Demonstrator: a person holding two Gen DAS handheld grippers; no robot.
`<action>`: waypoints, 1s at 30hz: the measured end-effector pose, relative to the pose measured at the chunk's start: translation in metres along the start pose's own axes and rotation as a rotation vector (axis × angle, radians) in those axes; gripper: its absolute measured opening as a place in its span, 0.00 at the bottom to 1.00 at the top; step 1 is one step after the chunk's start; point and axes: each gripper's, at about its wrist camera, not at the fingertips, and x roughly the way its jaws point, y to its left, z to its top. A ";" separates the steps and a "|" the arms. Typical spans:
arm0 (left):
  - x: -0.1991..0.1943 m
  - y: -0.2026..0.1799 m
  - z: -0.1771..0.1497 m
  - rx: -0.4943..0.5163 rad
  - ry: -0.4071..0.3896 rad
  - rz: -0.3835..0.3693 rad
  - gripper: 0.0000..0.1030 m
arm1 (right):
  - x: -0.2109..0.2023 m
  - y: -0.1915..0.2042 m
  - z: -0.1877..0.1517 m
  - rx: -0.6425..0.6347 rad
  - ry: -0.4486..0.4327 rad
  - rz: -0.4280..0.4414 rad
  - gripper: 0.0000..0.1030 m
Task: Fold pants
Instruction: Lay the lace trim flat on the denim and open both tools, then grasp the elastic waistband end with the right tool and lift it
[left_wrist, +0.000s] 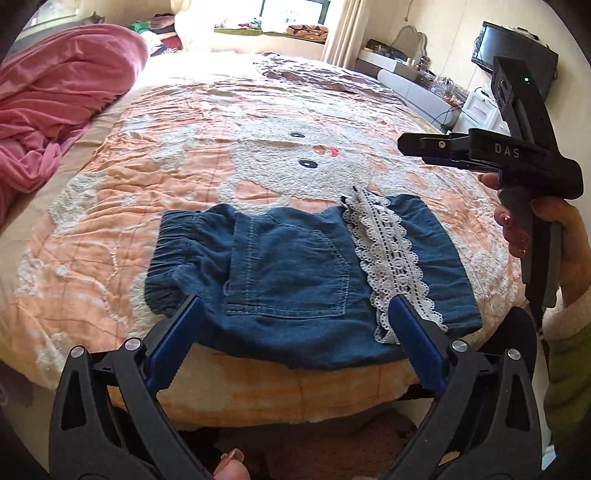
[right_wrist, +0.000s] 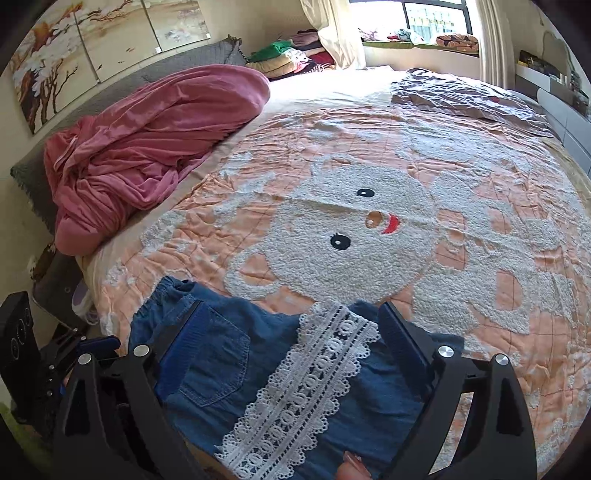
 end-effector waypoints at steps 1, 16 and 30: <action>0.000 0.005 -0.001 -0.009 0.000 0.009 0.91 | 0.005 0.005 0.002 -0.007 0.008 0.011 0.89; 0.012 0.071 -0.024 -0.189 0.055 0.018 0.91 | 0.116 0.087 0.026 -0.119 0.238 0.186 0.90; 0.037 0.069 -0.026 -0.207 0.092 -0.024 0.91 | 0.188 0.126 0.022 -0.208 0.406 0.217 0.90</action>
